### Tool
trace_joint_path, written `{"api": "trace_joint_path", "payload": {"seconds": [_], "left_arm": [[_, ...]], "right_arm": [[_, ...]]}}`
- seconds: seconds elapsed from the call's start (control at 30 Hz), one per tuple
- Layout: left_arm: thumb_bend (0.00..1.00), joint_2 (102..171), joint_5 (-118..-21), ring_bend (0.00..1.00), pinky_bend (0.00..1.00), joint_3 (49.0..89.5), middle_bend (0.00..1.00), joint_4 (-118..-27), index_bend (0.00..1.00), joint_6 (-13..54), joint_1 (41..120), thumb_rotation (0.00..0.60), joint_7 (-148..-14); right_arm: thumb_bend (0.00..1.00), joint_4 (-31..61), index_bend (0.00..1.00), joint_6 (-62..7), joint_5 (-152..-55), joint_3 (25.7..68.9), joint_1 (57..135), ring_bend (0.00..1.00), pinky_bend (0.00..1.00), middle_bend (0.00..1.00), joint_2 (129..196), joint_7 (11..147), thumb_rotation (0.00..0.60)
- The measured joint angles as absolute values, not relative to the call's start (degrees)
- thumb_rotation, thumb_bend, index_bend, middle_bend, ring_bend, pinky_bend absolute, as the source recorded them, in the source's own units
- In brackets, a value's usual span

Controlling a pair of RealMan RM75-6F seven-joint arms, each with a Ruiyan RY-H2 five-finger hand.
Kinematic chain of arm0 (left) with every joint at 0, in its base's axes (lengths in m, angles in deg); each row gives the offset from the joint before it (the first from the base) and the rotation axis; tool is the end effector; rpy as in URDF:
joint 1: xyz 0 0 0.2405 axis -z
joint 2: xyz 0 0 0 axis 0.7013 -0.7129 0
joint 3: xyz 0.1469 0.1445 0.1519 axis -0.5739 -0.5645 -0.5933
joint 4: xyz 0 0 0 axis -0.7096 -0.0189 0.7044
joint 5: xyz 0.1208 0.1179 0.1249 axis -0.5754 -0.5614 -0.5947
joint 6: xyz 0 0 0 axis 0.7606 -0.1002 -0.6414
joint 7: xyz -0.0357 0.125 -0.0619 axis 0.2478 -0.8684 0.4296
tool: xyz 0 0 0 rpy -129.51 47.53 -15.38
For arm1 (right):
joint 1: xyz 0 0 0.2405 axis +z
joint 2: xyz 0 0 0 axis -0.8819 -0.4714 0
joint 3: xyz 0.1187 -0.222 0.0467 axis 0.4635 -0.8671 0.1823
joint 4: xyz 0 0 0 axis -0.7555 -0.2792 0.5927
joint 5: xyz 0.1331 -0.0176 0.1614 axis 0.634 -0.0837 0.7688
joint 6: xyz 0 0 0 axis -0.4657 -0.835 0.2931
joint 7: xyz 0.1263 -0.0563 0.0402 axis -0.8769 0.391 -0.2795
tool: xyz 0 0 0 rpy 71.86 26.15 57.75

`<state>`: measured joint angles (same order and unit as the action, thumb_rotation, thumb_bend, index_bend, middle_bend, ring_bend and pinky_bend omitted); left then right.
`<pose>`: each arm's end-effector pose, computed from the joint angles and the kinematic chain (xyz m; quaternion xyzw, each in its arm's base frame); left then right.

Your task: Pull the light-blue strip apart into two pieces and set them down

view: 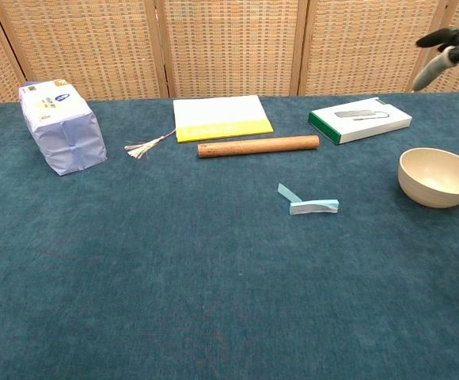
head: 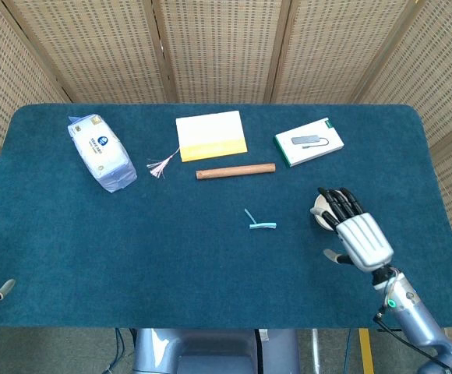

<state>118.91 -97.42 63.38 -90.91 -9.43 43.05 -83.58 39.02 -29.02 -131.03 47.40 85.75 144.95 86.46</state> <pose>-0.3155 0.1435 0.1713 -0.5691 -0.3471 -0.3931 0.6333 -0.1979 -0.2809 0.1128 0.7273 -0.3061 0.4305 0.4383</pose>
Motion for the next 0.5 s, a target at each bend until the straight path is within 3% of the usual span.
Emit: {"api": "trace_joint_path", "payload": {"seconds": [0.23, 0.5], "left_arm": [[0.00, 119.11, -95.51, 0.00, 0.00, 64.05, 0.00, -91.08, 0.00, -7.47, 43.86, 0.600, -84.42], [0.00, 118.88, -94.34, 0.00, 0.00, 64.52, 0.00, -91.69, 0.00, -6.31, 44.40, 0.600, -84.34]], "right_arm": [[0.02, 37.17, 0.36, -18.49, -115.30, 51.63, 94.62, 0.00, 0.00, 0.00, 151.59, 95.33, 0.600], [0.15, 27.73, 0.40, -15.37, -103.02, 52.94, 101.85, 0.00, 0.00, 0.00, 163.58, 107.03, 0.600]]}}
